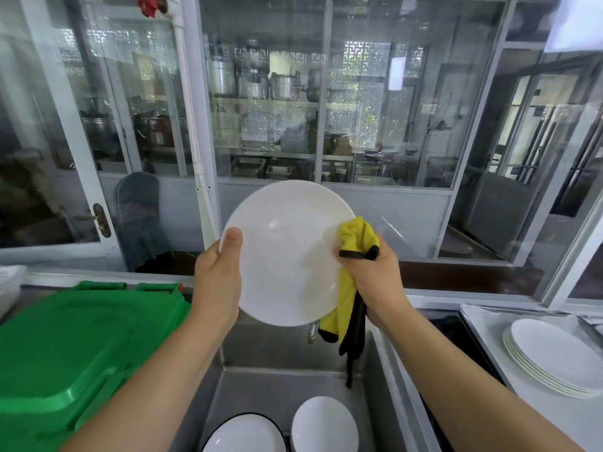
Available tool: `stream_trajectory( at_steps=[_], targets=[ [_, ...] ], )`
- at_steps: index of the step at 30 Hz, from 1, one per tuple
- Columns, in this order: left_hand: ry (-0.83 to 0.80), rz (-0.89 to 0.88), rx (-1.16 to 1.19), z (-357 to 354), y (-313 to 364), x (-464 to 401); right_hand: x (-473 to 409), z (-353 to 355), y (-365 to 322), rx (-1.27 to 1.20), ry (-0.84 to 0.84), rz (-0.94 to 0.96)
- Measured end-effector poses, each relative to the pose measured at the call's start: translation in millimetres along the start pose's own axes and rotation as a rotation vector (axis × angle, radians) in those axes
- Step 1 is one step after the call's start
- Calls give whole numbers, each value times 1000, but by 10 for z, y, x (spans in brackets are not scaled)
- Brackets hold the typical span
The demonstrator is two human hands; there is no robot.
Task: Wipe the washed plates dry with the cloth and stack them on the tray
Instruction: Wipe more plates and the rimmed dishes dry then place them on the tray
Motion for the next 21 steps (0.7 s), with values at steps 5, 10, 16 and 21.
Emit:
stream_trajectory(
  at_steps=[5, 10, 16, 21],
  targets=[
    [59, 90, -243, 67, -253, -66, 101, 54, -165, 231, 171, 222],
    [64, 482, 215, -178, -428, 224, 520, -160, -403, 746, 243, 907],
    [114, 540, 375, -251, -376, 218, 867, -347, -196, 984, 235, 1250],
    [-18, 521, 401, -243, -423, 149, 856, -380, 9, 973, -75, 1161]
  ],
)
Point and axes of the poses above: each hand's wrist, its own x-axis away from the middle knuckle, its own z-axis out of the back of the hand, y = z × x, the point moved 7 cm from there along -x, towards the middle knuckle, and after that the axes turned 7 degrees about x, right-handed, at the moved point
